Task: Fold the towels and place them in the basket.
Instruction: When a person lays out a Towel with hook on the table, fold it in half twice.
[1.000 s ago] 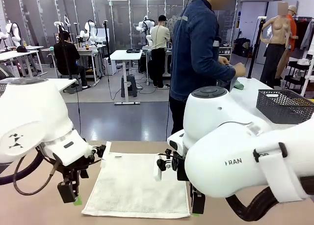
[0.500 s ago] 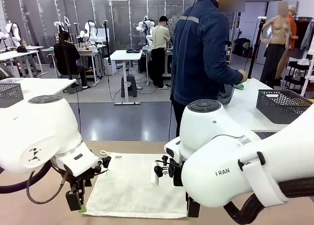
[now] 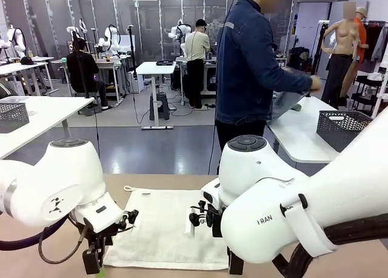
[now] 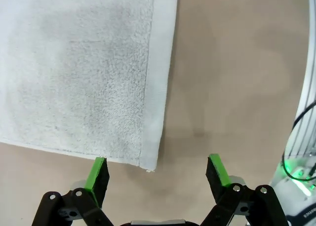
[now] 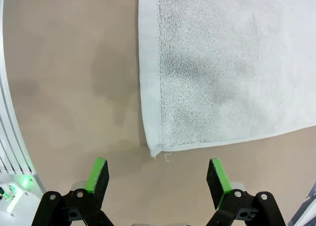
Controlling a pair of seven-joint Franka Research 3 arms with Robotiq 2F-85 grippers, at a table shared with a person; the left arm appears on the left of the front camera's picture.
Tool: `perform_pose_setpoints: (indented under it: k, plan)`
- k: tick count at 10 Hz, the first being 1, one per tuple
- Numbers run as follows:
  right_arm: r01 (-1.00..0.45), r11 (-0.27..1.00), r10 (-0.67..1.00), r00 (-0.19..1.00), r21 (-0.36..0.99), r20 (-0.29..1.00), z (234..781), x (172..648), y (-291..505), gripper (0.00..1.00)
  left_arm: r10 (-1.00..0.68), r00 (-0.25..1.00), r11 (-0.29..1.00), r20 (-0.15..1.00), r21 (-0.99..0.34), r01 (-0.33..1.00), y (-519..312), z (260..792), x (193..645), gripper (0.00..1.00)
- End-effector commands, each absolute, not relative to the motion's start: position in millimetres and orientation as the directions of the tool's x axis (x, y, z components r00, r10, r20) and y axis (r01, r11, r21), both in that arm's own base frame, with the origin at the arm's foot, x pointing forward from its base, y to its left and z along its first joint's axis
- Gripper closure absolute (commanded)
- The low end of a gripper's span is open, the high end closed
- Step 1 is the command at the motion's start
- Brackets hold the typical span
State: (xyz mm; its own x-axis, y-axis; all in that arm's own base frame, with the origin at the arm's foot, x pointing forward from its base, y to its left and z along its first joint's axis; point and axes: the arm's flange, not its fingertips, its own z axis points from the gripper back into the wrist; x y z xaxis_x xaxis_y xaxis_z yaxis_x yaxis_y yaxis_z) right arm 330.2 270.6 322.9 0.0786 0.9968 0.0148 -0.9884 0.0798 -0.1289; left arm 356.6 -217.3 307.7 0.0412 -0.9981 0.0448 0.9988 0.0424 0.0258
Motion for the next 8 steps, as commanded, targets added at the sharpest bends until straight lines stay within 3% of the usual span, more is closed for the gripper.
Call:
perform_pose_setpoints:
  k: [1,8]
  plan:
    - [-0.987,0.05,0.999,0.049,-0.156,0.007,314.9,336.0,274.9,0.0,-0.998,0.008,0.01,0.058,0.029,1.0,-206.5,294.0,340.1,0.0]
    - [-0.989,0.045,0.999,0.045,-0.138,0.007,303.0,339.8,273.9,0.0,-0.999,0.014,0.014,0.036,0.003,1.0,-211.5,282.3,344.2,0.0]
